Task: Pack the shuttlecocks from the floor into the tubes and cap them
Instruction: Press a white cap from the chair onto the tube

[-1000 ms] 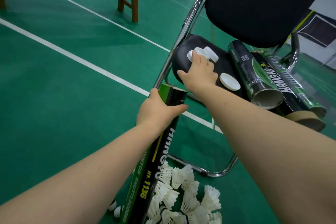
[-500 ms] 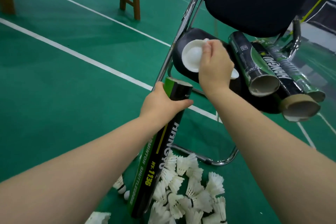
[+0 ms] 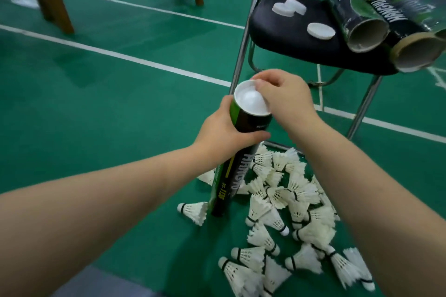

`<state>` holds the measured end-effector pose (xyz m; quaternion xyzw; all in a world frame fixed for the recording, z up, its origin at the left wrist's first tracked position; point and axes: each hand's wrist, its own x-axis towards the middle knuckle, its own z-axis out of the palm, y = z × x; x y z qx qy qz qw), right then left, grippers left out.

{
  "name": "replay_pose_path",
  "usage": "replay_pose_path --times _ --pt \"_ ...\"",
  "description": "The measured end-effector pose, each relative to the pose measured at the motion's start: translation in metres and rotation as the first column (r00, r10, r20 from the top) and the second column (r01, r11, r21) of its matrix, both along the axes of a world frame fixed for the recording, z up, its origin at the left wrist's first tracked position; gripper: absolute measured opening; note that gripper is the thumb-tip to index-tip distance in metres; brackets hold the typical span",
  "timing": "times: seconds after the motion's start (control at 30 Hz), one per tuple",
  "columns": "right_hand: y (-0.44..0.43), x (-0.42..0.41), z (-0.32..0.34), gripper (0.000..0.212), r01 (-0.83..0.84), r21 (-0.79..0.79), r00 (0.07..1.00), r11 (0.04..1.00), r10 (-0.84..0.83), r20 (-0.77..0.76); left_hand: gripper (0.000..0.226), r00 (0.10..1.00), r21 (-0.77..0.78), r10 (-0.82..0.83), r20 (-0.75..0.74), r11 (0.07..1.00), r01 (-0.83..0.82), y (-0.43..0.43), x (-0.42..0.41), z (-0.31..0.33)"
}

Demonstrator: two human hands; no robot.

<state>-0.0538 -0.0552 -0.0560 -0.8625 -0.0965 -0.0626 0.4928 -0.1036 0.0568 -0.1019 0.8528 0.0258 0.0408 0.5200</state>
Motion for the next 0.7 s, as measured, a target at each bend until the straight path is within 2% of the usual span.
replay_pose_path --times 0.2,0.4,0.7 --pt "-0.007 -0.029 0.004 0.017 -0.02 -0.287 0.998 0.958 0.039 0.059 0.068 1.0 -0.054 -0.015 0.018 0.998 0.016 -0.004 -0.028 -0.01" --pt "-0.011 -0.041 0.005 0.023 -0.002 -0.62 0.979 0.785 0.128 0.159 0.069 1.0 -0.181 -0.016 -0.017 0.983 0.012 -0.015 -0.041 -0.02" --pt "-0.018 -0.045 0.003 0.025 0.035 -0.721 0.981 0.692 0.114 0.158 0.076 0.988 -0.217 -0.122 -0.092 0.971 0.099 -0.02 -0.041 -0.018"
